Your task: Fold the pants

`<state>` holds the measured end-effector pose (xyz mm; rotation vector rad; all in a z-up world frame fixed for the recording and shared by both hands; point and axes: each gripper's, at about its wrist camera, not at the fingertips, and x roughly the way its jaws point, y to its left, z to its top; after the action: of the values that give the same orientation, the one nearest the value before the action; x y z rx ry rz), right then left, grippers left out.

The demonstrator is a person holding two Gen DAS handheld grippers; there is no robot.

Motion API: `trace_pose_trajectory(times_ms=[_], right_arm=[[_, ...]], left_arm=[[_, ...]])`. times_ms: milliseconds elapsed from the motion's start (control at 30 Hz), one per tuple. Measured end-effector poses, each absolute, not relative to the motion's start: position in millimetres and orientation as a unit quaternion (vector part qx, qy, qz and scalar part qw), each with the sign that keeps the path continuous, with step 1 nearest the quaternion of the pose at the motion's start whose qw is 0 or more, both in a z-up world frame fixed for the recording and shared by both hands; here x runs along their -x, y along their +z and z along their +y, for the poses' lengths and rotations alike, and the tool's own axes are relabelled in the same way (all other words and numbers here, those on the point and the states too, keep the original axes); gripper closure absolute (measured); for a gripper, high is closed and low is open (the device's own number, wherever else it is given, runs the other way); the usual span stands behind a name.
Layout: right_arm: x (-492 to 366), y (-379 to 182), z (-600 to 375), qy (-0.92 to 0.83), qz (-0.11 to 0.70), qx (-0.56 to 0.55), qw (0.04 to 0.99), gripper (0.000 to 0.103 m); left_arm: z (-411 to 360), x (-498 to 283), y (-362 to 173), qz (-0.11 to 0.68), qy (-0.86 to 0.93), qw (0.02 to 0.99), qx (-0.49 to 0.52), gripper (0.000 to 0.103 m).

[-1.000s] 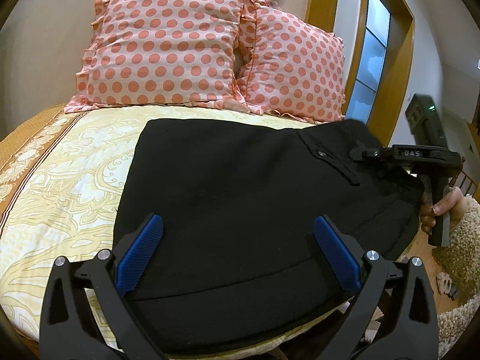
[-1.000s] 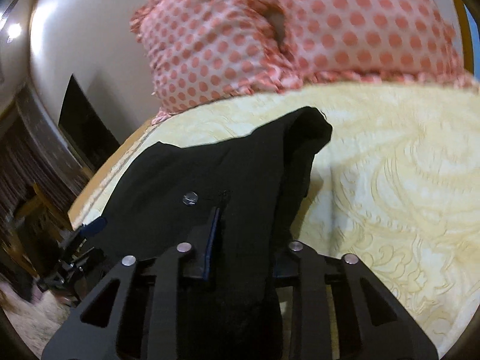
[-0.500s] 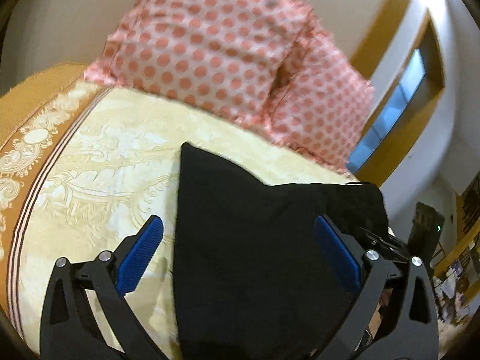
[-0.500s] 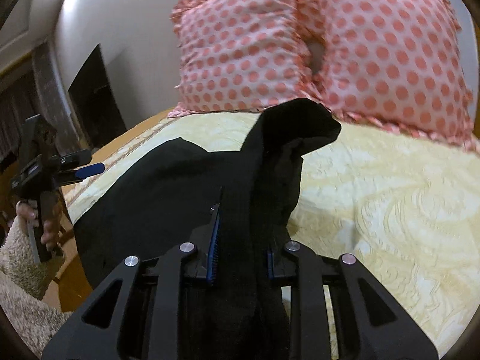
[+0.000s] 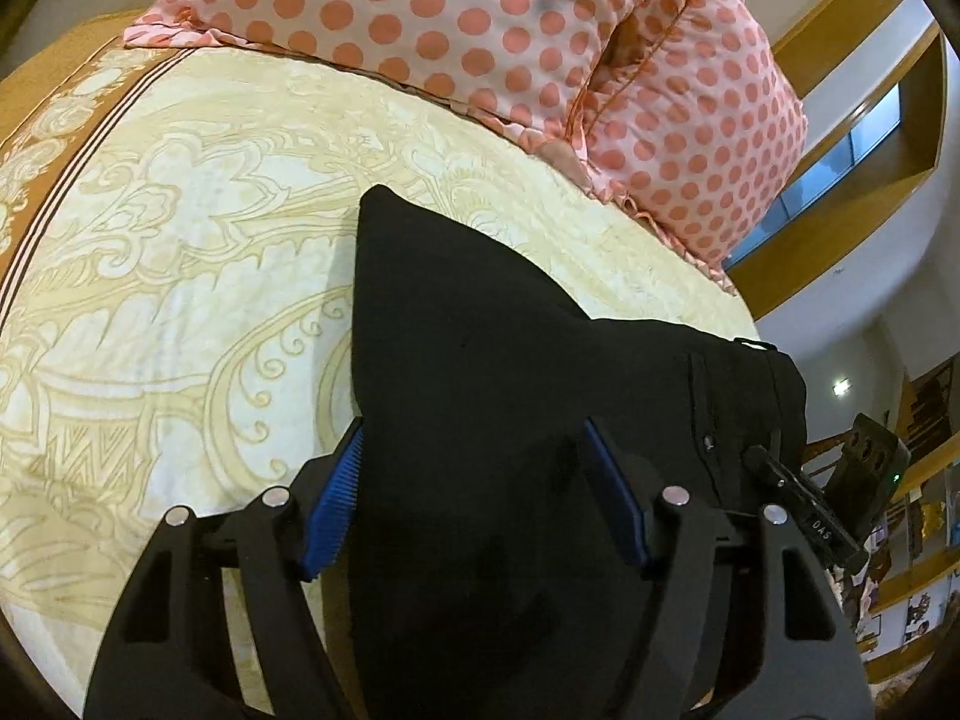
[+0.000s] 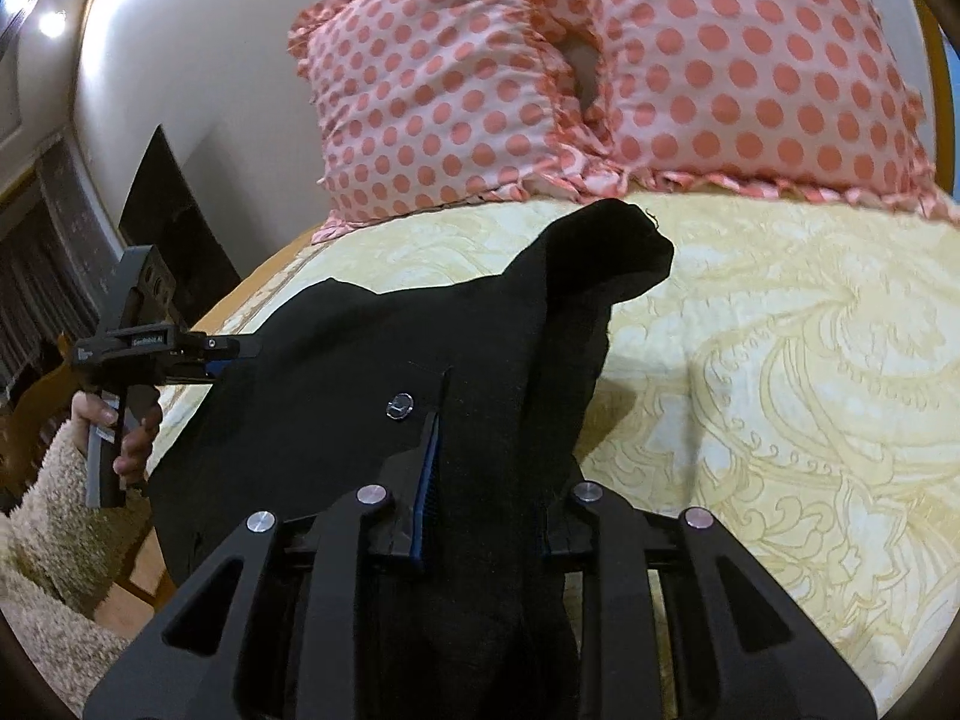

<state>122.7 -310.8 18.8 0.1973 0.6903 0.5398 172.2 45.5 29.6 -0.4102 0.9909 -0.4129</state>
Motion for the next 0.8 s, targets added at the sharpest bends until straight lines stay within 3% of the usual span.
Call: trace_pose_trajectory(times_ms=[333,533,667,800], right_arm=[[-130.8,9.4,-321.5,0.264,0.354,-0.139,0.886,0.069],[-135.4,4.2,-329.4,0.263,0.363,-0.167,0.878,0.066],[-140.5,0.6,-332.9,0.265,0.369,-0.192,0.870,0.061],[-145.9,-4.6,-339.4,0.275,0.377,-0.225,0.855,0.060]], left_arm=[[48.5,-175.5,29.0,0.492,-0.207,0.821,0.203,0.030],[43.7,-170.0,33.2,0.524,-0.216,0.808,0.158,0.030],[38.7,-172.9,33.2,0.520,-0.218,0.807,0.173,0.021],[26.5,-176.0,34.7,0.510,-0.212,0.818,0.162,0.026]])
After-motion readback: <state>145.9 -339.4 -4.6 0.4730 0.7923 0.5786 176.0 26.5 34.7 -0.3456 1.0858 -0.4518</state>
